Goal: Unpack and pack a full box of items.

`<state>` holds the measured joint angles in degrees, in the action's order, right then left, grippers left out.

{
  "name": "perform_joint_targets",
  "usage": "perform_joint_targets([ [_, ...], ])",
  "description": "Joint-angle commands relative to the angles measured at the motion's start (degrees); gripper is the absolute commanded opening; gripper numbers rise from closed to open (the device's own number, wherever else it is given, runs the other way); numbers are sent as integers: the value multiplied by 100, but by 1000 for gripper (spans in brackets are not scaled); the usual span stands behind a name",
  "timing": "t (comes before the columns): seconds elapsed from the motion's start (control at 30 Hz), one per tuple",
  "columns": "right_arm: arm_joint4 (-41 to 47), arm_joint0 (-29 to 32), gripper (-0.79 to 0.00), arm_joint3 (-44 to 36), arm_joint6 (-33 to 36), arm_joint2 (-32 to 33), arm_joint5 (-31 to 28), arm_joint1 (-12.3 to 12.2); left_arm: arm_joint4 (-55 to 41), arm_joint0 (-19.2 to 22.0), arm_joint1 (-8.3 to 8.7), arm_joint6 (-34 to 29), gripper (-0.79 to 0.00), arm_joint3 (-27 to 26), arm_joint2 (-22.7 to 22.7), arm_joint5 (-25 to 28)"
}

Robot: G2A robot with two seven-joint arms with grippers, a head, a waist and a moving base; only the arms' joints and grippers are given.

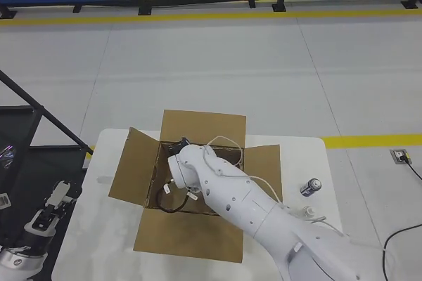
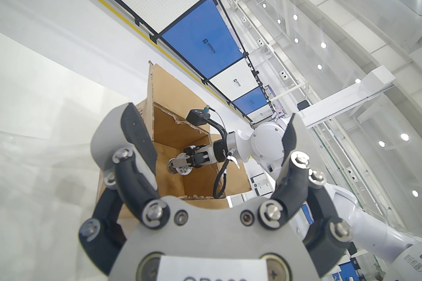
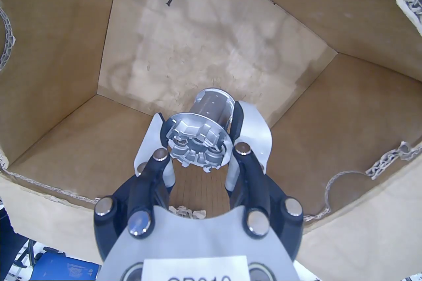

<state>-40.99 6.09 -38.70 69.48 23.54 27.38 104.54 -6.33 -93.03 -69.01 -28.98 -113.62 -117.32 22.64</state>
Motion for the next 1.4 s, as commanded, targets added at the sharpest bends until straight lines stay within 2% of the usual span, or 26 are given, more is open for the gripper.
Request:
perform_joint_targets([
  [0.0,167,147,-785,107,-383,158,-177,-26,0,0,0,0,0,0,0,0],
  [0.2,538,355,-785,717,-1283,575,-439,-54,0,0,0,0,0,0,0,0],
  [0.27,728,430,-785,934,-1526,705,-748,-55,0,0,0,0,0,0,0,0],
  [0.5,882,501,-785,1592,-1982,857,-1284,6,0,0,0,0,0,0,0,0],
  [0.53,891,500,-600,1628,-2000,865,-1299,23,0,0,0,0,0,0,0,0],
  [0.57,883,498,-336,1644,-2018,865,-1328,39,0,0,0,0,0,0,0,0],
  [0.6,864,492,-34,1660,-2044,863,-1350,54,0,0,0,0,0,0,0,0],
  [0.63,860,488,0,1677,-2060,869,-1364,66,0,0,0,0,0,0,0,0],
  [0.87,644,458,0,1629,-2110,841,-1262,137,0,0,0,0,0,0,0,0],
  [1.03,292,500,0,1140,-2149,763,-996,148,0,0,0,0,0,0,0,0],
  [1.2,-337,743,0,49,-2068,746,-380,-16,0,0,0,0,0,0,0,0],
  [1.37,-1487,1351,0,-1799,-1575,884,492,-430,0,0,0,0,0,0,0,0],
])
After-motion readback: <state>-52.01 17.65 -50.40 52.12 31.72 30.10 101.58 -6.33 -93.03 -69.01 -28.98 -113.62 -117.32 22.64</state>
